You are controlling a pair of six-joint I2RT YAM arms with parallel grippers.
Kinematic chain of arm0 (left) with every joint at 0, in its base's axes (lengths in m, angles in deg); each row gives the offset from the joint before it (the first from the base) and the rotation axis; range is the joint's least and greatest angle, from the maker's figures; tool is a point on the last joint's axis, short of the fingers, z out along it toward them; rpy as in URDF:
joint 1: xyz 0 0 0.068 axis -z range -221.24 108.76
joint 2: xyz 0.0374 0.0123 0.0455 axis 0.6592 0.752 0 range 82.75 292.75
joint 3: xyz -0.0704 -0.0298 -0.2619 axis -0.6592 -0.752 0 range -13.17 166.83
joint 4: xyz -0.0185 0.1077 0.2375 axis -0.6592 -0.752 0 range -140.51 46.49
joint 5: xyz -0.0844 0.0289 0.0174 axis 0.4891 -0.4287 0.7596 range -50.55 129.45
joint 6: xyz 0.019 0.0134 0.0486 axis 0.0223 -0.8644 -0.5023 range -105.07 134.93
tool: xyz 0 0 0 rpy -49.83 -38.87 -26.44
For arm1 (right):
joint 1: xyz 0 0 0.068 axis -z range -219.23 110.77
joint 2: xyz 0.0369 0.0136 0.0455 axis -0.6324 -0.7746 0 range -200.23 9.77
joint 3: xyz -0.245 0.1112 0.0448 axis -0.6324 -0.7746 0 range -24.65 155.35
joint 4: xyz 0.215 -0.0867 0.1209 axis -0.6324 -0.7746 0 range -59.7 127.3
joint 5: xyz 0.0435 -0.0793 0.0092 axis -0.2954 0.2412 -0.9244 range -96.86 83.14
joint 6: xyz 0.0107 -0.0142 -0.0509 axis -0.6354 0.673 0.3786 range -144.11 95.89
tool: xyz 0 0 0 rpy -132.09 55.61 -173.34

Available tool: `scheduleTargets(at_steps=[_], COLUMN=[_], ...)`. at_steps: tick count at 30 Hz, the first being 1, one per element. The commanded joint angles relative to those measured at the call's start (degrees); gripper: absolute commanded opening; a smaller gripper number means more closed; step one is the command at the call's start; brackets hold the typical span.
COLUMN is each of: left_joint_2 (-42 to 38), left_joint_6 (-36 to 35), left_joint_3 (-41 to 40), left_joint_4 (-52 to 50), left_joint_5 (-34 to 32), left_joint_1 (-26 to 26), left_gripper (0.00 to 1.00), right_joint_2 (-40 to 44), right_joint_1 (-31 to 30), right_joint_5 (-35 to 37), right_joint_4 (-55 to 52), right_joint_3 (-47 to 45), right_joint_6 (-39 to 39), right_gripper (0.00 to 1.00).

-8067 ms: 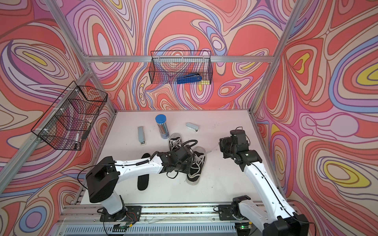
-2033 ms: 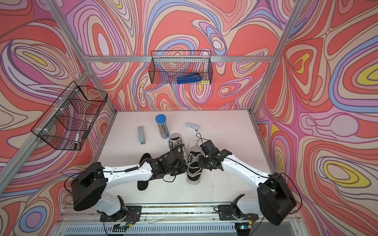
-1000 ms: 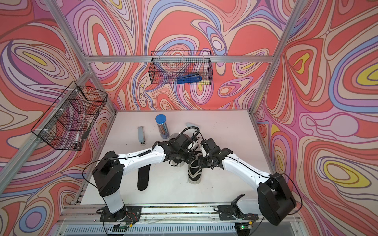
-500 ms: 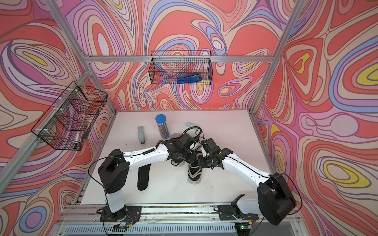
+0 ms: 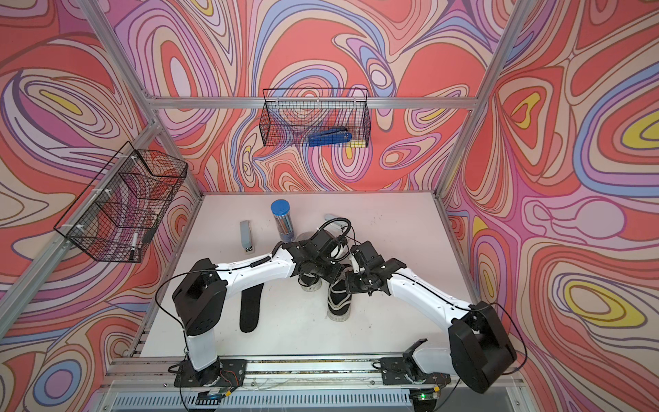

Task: Remove the insole from the shoe
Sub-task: Untie the shoelace on the shoe.

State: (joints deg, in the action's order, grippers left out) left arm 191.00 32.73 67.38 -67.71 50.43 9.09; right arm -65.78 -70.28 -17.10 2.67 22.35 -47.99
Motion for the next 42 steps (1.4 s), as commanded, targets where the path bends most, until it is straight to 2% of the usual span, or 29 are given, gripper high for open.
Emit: scheduleTargets(at_steps=[1, 10, 14, 17, 18, 20, 23, 28, 36, 42], left_joint_2=[-2.1, -4.2, -7.7, -8.4, -8.0, -7.4, -6.8, -5.0, -3.2, -2.8], left_joint_6=[0.9, 4.3, 7.2, 8.2, 8.1, 8.0, 8.2, 8.0, 7.6, 7.4], left_joint_3=[-1.5, -4.7, -8.2, -9.4, -9.2, -9.0, -9.0, -7.9, -6.7, -5.9], left_joint_4=[0.6, 2.7, 6.4, 7.4, 7.2, 6.8, 7.5, 7.3, 6.9, 7.5], left_joint_5=[-0.3, -1.1, -4.0, -2.6, -1.6, 0.0, 2.0, 3.2, 3.7, 5.0], left_joint_1=[-0.7, -1.5, -1.6, -1.8, -1.9, -1.7, -1.8, -1.8, -1.9, -1.9], left_gripper=[0.00, 0.00, 0.00, 0.00, 0.03, 0.17, 0.26, 0.27, 0.22, 0.25], right_joint_2=[0.8, 1.2, 1.1, 1.0, 1.0, 0.9, 0.9, 1.2, 1.3, 0.9], right_joint_1=[0.3, 0.3, 0.3, 0.3, 0.3, 0.3, 0.3, 0.3, 0.3, 0.3], right_joint_5=[1.5, 1.5, 1.6, 1.1, 0.9, 0.8, 0.7, 0.6, 0.5, 0.0], right_joint_4=[1.3, 1.6, 1.4, 1.8, 1.9, 1.9, 1.6, 1.6, 1.4, 1.7], right_joint_3=[0.6, 0.1, -0.3, -0.6, -0.5, -0.3, -0.2, -0.3, -0.3, -0.3], right_joint_6=[-2.1, -3.1, -3.3, -3.4, -3.4, -3.3, -3.1, -3.1, -3.0, -3.0], right_gripper=[0.00, 0.00, 0.00, 0.00, 0.00, 0.00, 0.00, 0.00, 0.00, 0.00])
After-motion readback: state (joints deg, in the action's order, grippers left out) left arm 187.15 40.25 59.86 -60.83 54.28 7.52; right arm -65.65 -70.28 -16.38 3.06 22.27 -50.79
